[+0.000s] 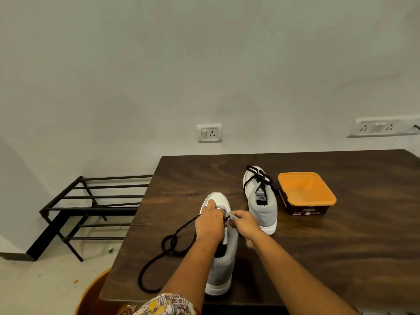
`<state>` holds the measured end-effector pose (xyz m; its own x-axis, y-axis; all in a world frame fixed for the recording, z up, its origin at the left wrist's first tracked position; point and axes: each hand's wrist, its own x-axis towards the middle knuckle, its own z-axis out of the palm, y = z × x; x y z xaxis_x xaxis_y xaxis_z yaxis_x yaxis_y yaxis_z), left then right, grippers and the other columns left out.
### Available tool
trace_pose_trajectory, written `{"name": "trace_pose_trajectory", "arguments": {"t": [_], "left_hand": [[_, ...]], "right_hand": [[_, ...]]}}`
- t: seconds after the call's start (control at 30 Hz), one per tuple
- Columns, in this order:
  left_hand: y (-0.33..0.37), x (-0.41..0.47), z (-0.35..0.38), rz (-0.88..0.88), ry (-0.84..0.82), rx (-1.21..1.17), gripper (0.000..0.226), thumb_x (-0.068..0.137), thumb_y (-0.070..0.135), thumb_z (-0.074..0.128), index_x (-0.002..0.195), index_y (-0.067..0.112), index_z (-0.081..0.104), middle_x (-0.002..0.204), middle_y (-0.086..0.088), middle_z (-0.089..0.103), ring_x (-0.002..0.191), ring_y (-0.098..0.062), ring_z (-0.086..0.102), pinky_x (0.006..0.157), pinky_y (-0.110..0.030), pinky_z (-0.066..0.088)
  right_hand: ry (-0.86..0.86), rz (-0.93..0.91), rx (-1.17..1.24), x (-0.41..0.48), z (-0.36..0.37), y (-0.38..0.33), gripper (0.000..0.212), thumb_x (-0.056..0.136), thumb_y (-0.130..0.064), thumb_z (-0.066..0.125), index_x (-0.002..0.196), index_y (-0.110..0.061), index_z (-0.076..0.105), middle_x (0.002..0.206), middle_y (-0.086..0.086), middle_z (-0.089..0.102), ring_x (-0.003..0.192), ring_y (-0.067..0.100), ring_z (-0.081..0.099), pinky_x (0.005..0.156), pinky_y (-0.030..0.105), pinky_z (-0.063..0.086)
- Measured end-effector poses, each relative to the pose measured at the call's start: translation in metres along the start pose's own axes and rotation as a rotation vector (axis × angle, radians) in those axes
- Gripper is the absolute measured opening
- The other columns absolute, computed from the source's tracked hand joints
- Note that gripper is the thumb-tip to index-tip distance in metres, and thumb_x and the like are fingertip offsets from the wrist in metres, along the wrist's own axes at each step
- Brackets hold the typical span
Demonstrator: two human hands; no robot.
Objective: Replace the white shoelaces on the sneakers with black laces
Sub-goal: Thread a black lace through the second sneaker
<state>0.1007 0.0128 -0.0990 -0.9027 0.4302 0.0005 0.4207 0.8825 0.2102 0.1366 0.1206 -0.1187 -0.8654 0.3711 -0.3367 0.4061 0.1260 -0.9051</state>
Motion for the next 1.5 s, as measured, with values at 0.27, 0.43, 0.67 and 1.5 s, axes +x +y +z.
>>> {"name": "trace_pose_trajectory", "arguments": {"t": [0.27, 0.43, 0.67, 1.5], "left_hand": [[-0.004, 0.003, -0.009, -0.026, 0.050, 0.002, 0.035, 0.098, 0.032, 0.034, 0.123, 0.021, 0.056, 0.125, -0.001, 0.042, 0.116, -0.021, 0.038, 0.093, -0.040, 0.036], [-0.013, 0.000, -0.016, 0.111, -0.014, 0.223, 0.037, 0.100, 0.037, 0.032, 0.121, 0.023, 0.059, 0.127, -0.001, 0.041, 0.117, -0.021, 0.036, 0.090, -0.039, 0.035], [-0.007, 0.002, -0.016, 0.158, -0.041, 0.268, 0.032, 0.099, 0.034, 0.036, 0.118, 0.024, 0.060, 0.128, 0.001, 0.041, 0.119, -0.021, 0.035, 0.092, -0.040, 0.033], [-0.012, 0.004, -0.002, 0.095, -0.061, 0.092, 0.033, 0.100, 0.029, 0.032, 0.126, 0.026, 0.054, 0.132, 0.004, 0.041, 0.121, -0.019, 0.035, 0.091, -0.037, 0.037]], "right_hand": [[-0.043, 0.034, 0.070, 0.005, -0.003, 0.006, 0.034, 0.088, 0.005, 0.048, 0.080, -0.020, 0.070, 0.090, 0.013, 0.066, 0.083, 0.023, 0.055, 0.068, 0.033, 0.041], [-0.075, 0.084, 0.207, 0.007, -0.002, 0.011, 0.034, 0.090, 0.007, 0.047, 0.080, -0.017, 0.068, 0.089, 0.013, 0.064, 0.086, 0.025, 0.055, 0.071, 0.035, 0.042], [-0.082, 0.108, 0.283, 0.006, -0.003, 0.009, 0.031, 0.092, 0.006, 0.047, 0.085, -0.016, 0.067, 0.092, 0.012, 0.065, 0.088, 0.024, 0.058, 0.072, 0.033, 0.047], [-0.048, 0.024, 0.108, 0.004, 0.003, 0.006, 0.027, 0.090, 0.002, 0.051, 0.087, -0.017, 0.069, 0.099, 0.013, 0.068, 0.090, 0.026, 0.059, 0.075, 0.036, 0.051]]}}
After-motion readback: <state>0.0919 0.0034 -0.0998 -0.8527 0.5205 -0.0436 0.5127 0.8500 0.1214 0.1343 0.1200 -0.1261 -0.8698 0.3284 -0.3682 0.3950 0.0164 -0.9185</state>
